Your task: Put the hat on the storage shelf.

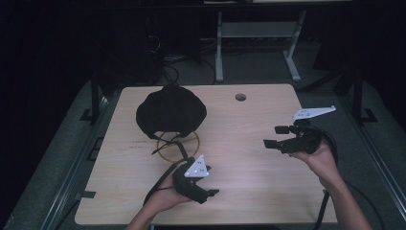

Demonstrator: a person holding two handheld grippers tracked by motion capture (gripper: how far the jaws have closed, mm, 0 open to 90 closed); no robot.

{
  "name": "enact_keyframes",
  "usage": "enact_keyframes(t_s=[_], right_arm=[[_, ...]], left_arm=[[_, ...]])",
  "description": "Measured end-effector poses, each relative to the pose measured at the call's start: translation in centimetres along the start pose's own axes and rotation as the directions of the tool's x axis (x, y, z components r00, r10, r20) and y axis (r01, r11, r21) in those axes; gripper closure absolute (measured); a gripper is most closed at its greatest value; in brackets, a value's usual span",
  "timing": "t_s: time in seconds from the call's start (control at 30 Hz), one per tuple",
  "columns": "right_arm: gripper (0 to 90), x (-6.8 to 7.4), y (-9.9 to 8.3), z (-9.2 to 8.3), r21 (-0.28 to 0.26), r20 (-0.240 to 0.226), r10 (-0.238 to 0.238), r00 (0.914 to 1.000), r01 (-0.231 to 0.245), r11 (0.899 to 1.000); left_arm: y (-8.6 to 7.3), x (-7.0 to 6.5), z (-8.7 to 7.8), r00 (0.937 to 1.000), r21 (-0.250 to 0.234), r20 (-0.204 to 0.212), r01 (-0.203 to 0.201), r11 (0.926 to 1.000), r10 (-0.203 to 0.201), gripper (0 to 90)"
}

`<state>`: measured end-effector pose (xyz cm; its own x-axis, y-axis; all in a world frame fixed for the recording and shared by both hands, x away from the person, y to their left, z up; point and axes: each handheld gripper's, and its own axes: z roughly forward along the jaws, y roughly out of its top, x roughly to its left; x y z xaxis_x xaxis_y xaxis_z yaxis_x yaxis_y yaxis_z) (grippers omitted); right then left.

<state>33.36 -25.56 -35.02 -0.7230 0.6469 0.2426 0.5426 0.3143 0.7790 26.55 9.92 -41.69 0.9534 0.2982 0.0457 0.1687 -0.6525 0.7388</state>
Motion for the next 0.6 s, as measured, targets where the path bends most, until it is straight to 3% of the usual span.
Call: enact_keyframes(t_s=[0.23, 0.6], right_arm=[[17.6, -0.1, -1.0, -0.2, 0.008, -0.004, 0.01, 0.9999, -0.01, 1.0], [17.5, -0.7, -3.4, -0.4, 0.022, 0.007, 0.034, 0.9994, -0.034, 0.999]], left_arm=[[-0.1, 0.0, 0.1, 0.9999, 0.02, -0.009, -0.013, 0.9997, 0.013, 22.7], [-0.2, 0.0, 0.2, 1.0, 0.014, -0.008, 0.0, 0.9999, 0.0, 22.8]])
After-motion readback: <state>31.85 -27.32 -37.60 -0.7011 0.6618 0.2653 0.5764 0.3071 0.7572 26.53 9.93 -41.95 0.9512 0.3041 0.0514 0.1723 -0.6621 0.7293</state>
